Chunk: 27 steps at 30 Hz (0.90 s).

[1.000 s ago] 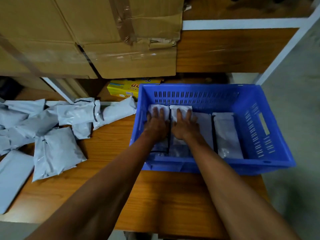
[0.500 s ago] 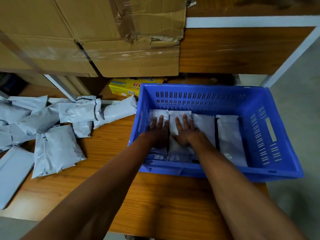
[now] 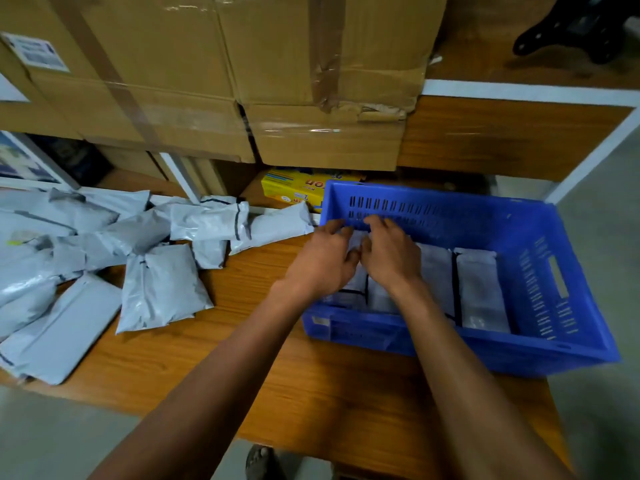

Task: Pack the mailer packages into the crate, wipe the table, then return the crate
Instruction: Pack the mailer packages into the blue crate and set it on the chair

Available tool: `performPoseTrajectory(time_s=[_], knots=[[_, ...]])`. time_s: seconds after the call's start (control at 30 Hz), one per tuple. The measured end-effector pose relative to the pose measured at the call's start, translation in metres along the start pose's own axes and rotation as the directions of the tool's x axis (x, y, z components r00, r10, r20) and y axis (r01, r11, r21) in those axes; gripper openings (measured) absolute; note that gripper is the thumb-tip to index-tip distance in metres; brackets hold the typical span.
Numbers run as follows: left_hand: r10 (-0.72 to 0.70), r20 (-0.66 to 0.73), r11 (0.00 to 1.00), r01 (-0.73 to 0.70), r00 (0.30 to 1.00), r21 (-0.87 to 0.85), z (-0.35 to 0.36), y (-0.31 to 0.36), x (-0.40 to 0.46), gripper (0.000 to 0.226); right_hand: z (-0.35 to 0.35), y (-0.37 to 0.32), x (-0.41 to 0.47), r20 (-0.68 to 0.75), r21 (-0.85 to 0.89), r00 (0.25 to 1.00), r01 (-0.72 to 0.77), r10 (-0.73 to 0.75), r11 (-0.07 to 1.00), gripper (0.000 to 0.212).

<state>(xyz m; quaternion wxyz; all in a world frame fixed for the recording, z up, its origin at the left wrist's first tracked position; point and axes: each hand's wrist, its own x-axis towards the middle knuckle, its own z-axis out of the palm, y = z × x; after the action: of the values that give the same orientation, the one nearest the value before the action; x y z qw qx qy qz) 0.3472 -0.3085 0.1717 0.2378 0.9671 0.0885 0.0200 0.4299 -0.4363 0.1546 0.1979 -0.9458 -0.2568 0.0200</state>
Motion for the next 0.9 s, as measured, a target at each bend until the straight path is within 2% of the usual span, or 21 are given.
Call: performPoseTrajectory(time_s=[0.1, 0.17, 0.27, 0.4, 0.6, 0.73, 0.83, 0.9], knots=[[0.008, -0.127, 1.0, -0.011, 0.992, -0.018, -0.033, -0.034, -0.036, 0.047, 0.001, -0.054, -0.007, -0.088, 0.071, 0.994, 0.075, -0.069, 0.995, 0.03], [-0.037, -0.154, 0.999, 0.035, 0.987, -0.02, -0.047, -0.069, -0.054, 0.048, 0.011, -0.09, -0.011, -0.143, 0.086, 0.982, 0.14, -0.126, 0.986, 0.028], [-0.133, -0.17, 0.991, 0.131, 0.976, -0.021, -0.06, -0.126, -0.083, 0.048, 0.037, -0.142, -0.015, -0.143, 0.131, 0.973, 0.202, -0.183, 0.971, 0.029], [-0.306, -0.135, 0.95, 0.312, 0.942, 0.022, -0.061, -0.217, -0.123, 0.046, 0.097, -0.206, -0.019, 0.026, 0.081, 0.971, 0.233, -0.236, 0.969, 0.028], [-0.511, -0.11, 0.829, 0.522, 0.853, 0.202, -0.042, -0.335, -0.164, 0.064, 0.199, -0.273, -0.016, 0.279, 0.058, 0.921, 0.266, -0.271, 0.962, 0.048], [-0.541, -0.098, 0.818, 0.549, 0.835, 0.171, -0.025, -0.387, -0.177, 0.074, 0.263, -0.309, -0.013, 0.379, 0.075, 0.874, 0.299, -0.305, 0.951, 0.064], [-0.518, -0.037, 0.837, 0.516, 0.854, 0.183, -0.009, -0.402, -0.183, 0.069, 0.29, -0.324, -0.016, 0.469, 0.088, 0.838, 0.272, -0.281, 0.958, 0.069], [-0.506, -0.056, 0.841, 0.507, 0.861, 0.19, -0.003, -0.403, -0.188, 0.067, 0.294, -0.326, -0.022, 0.487, 0.065, 0.841, 0.236, -0.238, 0.97, 0.069]])
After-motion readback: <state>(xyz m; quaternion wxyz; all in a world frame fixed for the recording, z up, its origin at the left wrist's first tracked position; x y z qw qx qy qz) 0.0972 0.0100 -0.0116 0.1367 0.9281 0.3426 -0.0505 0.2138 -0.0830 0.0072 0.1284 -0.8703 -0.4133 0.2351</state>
